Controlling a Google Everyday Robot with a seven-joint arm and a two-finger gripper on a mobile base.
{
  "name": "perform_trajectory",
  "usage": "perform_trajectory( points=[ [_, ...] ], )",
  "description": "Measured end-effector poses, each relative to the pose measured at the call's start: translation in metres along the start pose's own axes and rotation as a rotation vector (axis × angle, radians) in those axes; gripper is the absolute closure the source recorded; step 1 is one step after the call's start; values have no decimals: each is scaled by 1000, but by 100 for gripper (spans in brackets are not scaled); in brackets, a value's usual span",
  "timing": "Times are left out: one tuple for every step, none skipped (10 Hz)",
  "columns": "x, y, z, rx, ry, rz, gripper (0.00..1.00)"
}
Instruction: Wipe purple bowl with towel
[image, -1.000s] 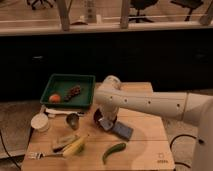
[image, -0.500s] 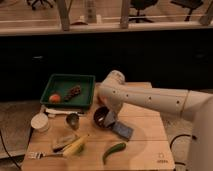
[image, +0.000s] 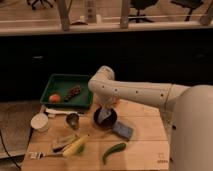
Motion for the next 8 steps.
perform_trajectory(
  points=[
    [-8, -7, -1, 9, -9, -41, 100],
    [-21, -11, -2, 22, -25, -74, 100],
    [-34, -10, -4, 31, -34, -104, 100],
    [-44, -7, -4, 35, -43, -124, 100],
    [-49, -1, -4, 32, -49, -129, 100],
    [-52, 10, -3, 24, -55, -122, 100],
    [-50, 23, -2, 17, -57, -107, 100],
    [-46, 39, -1, 5, -59, -82, 100]
  ],
)
